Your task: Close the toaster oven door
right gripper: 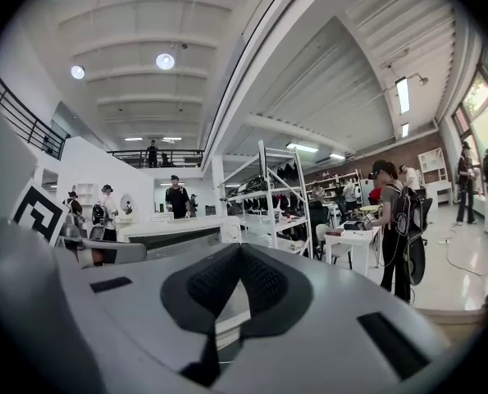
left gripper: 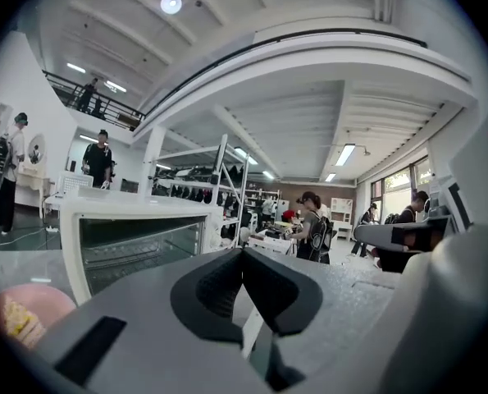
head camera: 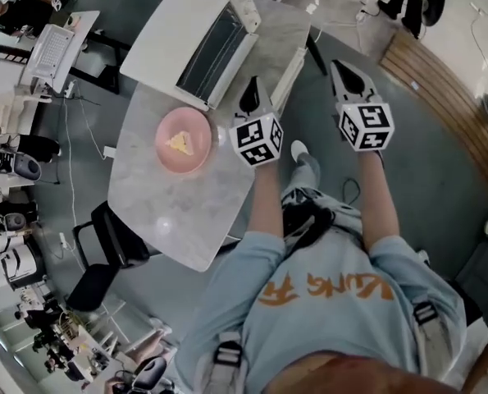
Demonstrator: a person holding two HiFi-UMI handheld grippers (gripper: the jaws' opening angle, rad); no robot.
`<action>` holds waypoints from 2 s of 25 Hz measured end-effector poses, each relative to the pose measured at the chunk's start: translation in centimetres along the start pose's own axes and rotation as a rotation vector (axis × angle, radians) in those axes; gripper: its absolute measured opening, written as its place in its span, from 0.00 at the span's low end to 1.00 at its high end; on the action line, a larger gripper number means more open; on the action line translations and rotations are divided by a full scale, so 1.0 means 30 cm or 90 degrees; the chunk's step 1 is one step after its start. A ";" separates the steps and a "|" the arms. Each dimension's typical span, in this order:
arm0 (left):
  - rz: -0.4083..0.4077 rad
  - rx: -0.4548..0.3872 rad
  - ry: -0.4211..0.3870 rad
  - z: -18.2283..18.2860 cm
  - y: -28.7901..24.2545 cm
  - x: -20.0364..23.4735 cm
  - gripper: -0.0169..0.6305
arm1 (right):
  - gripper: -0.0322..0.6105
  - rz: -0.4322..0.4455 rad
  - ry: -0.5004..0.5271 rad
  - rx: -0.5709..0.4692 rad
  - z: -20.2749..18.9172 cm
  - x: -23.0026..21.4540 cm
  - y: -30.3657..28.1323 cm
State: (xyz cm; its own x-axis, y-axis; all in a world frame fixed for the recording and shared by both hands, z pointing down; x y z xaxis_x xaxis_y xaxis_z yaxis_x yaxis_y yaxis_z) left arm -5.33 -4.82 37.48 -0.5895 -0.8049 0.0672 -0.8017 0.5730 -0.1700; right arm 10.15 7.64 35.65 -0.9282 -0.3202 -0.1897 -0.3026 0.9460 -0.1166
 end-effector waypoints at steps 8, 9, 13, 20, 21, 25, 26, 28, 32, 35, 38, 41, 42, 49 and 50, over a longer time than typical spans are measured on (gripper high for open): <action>0.044 0.075 0.049 -0.115 -0.355 0.196 0.03 | 0.05 0.030 0.017 0.083 -0.065 -0.064 -0.469; 0.053 0.079 0.053 -0.118 -0.385 0.229 0.03 | 0.05 0.040 0.021 0.090 -0.066 -0.051 -0.524; 0.094 0.087 0.071 -0.117 -0.468 0.337 0.03 | 0.05 0.088 0.039 0.110 -0.066 0.000 -0.698; 0.204 0.107 0.104 -0.183 -0.424 0.429 0.03 | 0.05 0.196 0.053 0.170 -0.162 0.083 -0.825; 0.225 0.105 0.107 -0.187 -0.413 0.437 0.03 | 0.05 0.216 0.055 0.175 -0.169 0.092 -0.844; 0.306 0.107 0.121 -0.222 -0.331 0.430 0.03 | 0.05 0.296 0.067 0.197 -0.211 0.136 -0.876; 0.320 0.107 0.122 -0.229 -0.314 0.415 0.03 | 0.05 0.314 0.069 0.198 -0.212 0.143 -0.884; 0.352 0.102 0.122 -0.238 -0.282 0.390 0.03 | 0.05 0.353 0.077 0.198 -0.208 0.167 -0.904; 0.391 0.110 0.142 -0.292 -0.214 0.331 0.03 | 0.05 0.423 0.104 0.210 -0.234 0.210 -0.864; 0.380 0.112 0.143 -0.320 -0.198 0.278 0.03 | 0.05 0.469 0.129 0.227 -0.272 0.218 -0.822; 0.361 0.121 0.133 -0.341 -0.194 0.225 0.03 | 0.05 0.509 0.155 0.247 -0.317 0.214 -0.786; 0.339 0.147 0.114 -0.382 -0.174 0.164 0.03 | 0.05 0.555 0.186 0.276 -0.372 0.211 -0.730; 0.330 0.158 0.105 -0.401 -0.167 0.143 0.03 | 0.05 0.573 0.197 0.285 -0.395 0.209 -0.707; 0.241 0.234 0.020 -0.517 -0.158 0.014 0.03 | 0.05 0.717 0.304 0.365 -0.546 0.190 -0.553; 0.228 0.236 0.020 -0.528 -0.159 -0.003 0.03 | 0.05 0.736 0.313 0.380 -0.568 0.185 -0.533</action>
State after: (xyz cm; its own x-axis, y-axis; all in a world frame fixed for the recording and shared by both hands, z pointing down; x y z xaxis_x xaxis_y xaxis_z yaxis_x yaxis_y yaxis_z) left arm -3.01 -5.05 53.85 -0.8276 -0.5605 -0.0307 -0.4639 0.7137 -0.5249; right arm 6.14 -8.40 53.08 -0.6039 0.7881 -0.1189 0.7016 0.4548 -0.5486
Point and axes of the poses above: the fingertips, and each gripper's own axes: y backward along the fingers, x to its left, z out of its top, the point moved 2 cm from there along y, backward along the fingers, and after that the axes turned 5 degrees about -y, right-handed, at the moved point
